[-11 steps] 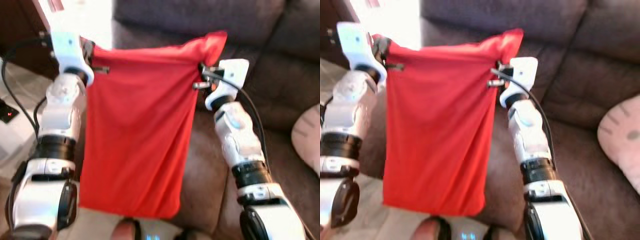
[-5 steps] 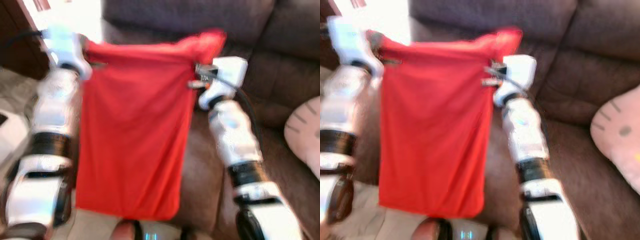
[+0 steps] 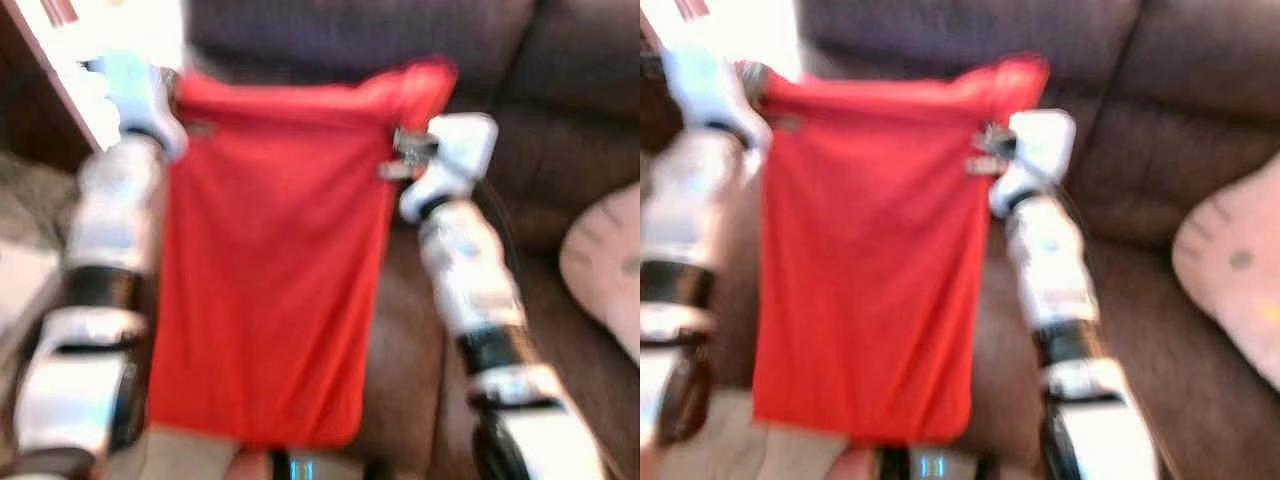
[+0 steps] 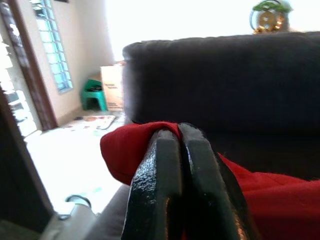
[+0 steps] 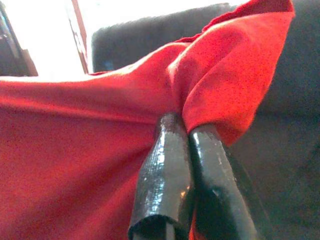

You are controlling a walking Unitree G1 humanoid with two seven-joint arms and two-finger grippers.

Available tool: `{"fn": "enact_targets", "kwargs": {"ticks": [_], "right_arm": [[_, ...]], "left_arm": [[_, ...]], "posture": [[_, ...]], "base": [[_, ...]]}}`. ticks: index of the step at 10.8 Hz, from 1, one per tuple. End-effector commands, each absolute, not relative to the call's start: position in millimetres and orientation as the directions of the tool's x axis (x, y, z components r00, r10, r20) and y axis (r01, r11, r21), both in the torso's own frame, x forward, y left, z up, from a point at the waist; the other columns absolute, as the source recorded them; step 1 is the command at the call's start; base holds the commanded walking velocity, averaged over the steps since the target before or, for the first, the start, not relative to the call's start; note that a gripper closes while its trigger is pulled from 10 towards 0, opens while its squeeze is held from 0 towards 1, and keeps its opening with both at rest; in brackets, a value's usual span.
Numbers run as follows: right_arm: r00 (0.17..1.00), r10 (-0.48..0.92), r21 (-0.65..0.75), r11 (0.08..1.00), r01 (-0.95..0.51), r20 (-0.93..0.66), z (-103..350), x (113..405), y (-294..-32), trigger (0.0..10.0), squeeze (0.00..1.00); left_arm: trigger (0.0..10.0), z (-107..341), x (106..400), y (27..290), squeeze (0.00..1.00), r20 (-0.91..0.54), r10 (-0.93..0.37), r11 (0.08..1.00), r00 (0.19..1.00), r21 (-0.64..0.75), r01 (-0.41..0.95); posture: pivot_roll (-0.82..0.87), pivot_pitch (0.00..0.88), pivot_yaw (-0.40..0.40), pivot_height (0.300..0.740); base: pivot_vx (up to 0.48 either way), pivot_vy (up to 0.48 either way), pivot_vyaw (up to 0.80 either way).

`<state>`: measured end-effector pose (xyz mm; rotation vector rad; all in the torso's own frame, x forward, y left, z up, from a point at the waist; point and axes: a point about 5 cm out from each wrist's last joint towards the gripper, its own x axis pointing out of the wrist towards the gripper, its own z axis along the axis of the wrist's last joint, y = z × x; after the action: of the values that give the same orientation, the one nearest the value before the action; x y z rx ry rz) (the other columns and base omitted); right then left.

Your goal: Move the pillow to the sofa from floor

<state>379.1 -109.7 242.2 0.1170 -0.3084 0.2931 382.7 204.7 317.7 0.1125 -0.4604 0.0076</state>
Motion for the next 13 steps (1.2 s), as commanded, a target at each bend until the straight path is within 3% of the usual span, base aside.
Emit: {"fn": "enact_targets", "kwargs": {"ticks": [1, 5, 7, 10, 13], "right_arm": [[0.913, 0.211, 0.082, 0.964, -0.254, 0.350, 248, 377, -126, 10.0, 0.00], [0.910, 0.221, 0.083, 0.961, -0.265, 0.350, 248, 377, -124, 10.0, 0.00], [0.914, 0.229, 0.086, 0.959, -0.272, 0.335, 244, 379, -121, 10.0, 0.00], [0.915, 0.258, 0.067, 0.954, -0.292, 0.310, 244, 386, -113, 10.0, 0.00], [0.930, 0.230, 0.085, 0.961, -0.264, 0.287, 241, 389, -119, 10.0, 0.00]], "left_arm": [[10.0, 355, 371, 206, 0.00, 0.581, -0.014, 0.994, 0.814, 0.097, -0.052], [10.0, 358, 374, 204, 0.00, 0.553, -0.093, 0.989, 0.828, 0.147, 0.013], [10.0, 363, 383, 221, 0.00, 0.499, -0.047, 0.966, 0.865, 0.244, -0.089], [10.0, 350, 393, 246, 0.00, 0.416, 0.048, 0.966, 0.908, 0.211, -0.148], [10.0, 335, 395, 236, 0.00, 0.419, 0.030, 0.980, 0.907, 0.165, -0.109]], "posture": [[0.14, 0.168, -0.006, 0.703], [0.14, 0.162, 0.000, 0.703], [0.14, 0.151, 0.005, 0.703], [0.15, 0.144, 0.006, 0.703], [0.14, 0.153, -0.002, 0.703]], "base": [[0.266, 0.000, 0.00], [0.000, 0.000, 0.00], [0.000, 0.000, 0.00], [0.000, 0.000, 0.00], [0.000, 0.000, 0.00]]}}
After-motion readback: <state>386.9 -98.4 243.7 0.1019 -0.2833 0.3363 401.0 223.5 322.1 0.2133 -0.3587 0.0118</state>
